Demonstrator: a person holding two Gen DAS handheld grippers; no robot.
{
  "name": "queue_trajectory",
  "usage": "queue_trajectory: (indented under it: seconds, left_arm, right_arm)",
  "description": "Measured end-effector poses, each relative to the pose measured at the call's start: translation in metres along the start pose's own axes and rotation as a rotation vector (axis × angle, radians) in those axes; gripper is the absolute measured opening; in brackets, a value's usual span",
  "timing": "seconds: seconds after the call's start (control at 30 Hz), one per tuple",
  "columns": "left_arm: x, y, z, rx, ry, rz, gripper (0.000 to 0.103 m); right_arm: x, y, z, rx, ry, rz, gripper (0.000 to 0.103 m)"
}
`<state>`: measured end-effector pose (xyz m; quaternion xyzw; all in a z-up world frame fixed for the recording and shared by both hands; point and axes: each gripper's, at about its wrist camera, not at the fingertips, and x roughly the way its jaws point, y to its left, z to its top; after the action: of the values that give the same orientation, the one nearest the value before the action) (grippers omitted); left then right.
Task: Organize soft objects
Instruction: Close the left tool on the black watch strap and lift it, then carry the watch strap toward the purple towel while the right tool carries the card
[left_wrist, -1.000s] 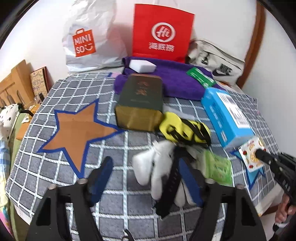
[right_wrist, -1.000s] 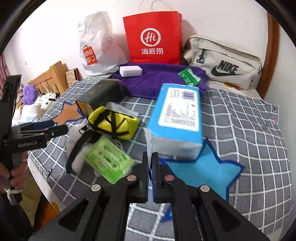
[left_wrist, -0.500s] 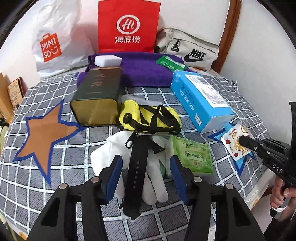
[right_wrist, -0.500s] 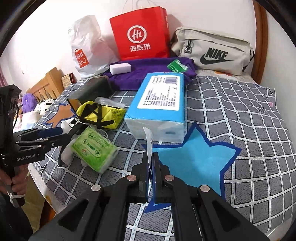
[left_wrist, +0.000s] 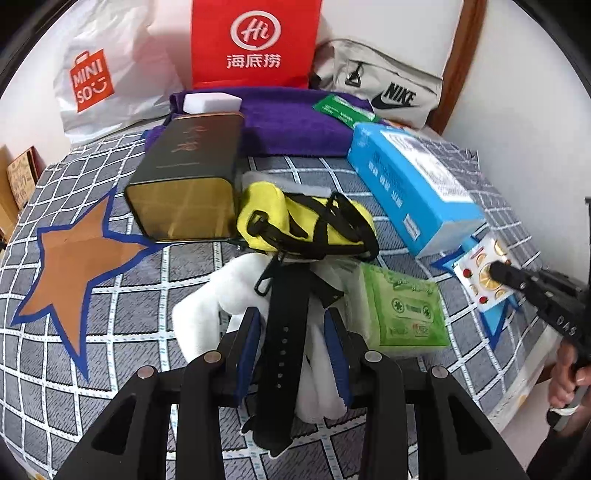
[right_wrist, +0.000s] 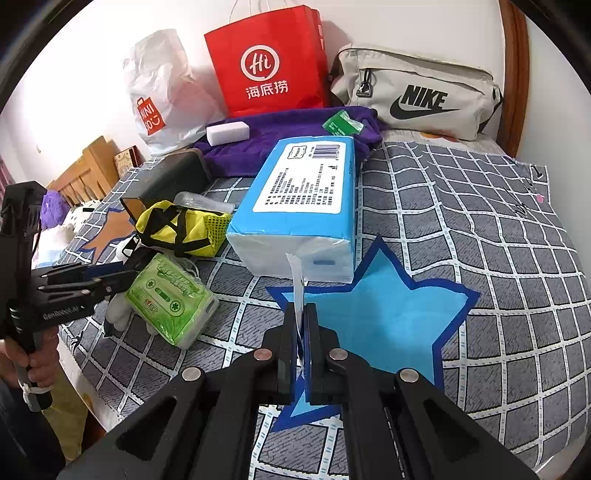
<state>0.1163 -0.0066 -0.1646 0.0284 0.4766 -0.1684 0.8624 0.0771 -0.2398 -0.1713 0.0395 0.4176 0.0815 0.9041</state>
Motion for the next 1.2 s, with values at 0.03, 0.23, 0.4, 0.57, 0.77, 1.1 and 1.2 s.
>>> queue_trajectory:
  seconds: [0.03, 0.23, 0.4, 0.57, 0.77, 1.1, 1.2]
  left_arm:
    - [0.001, 0.0, 0.0, 0.002, 0.006, 0.008, 0.021]
    - [-0.023, 0.011, -0.001, -0.011, -0.032, -0.019, 0.02]
    - [-0.037, 0.019, 0.001, -0.047, -0.05, -0.038, 0.02]
    - [-0.047, 0.035, 0.0, -0.109, -0.054, -0.034, 0.02]
    - [-0.046, 0.048, -0.005, -0.128, -0.045, 0.034, 0.02]
    - [-0.059, 0.064, 0.004, -0.216, -0.09, 0.026, 0.02]
    - [-0.05, 0.063, 0.003, -0.199, -0.06, 0.038, 0.02]
  right_arm:
    - [0.0, 0.0, 0.0, -0.002, 0.001, -0.002, 0.003]
    - [-0.002, 0.0, 0.001, -0.009, 0.002, -0.013, 0.003]
    - [-0.005, 0.004, 0.0, -0.02, 0.003, -0.017, 0.003]
    - [-0.008, 0.004, -0.001, -0.023, 0.006, -0.031, 0.003]
    - [-0.01, 0.005, -0.003, -0.024, 0.005, -0.032, 0.003]
    - [-0.008, 0.003, 0.0, -0.028, 0.023, -0.041, 0.003]
    - [-0.008, 0.005, 0.001, -0.037, 0.027, -0.035, 0.003]
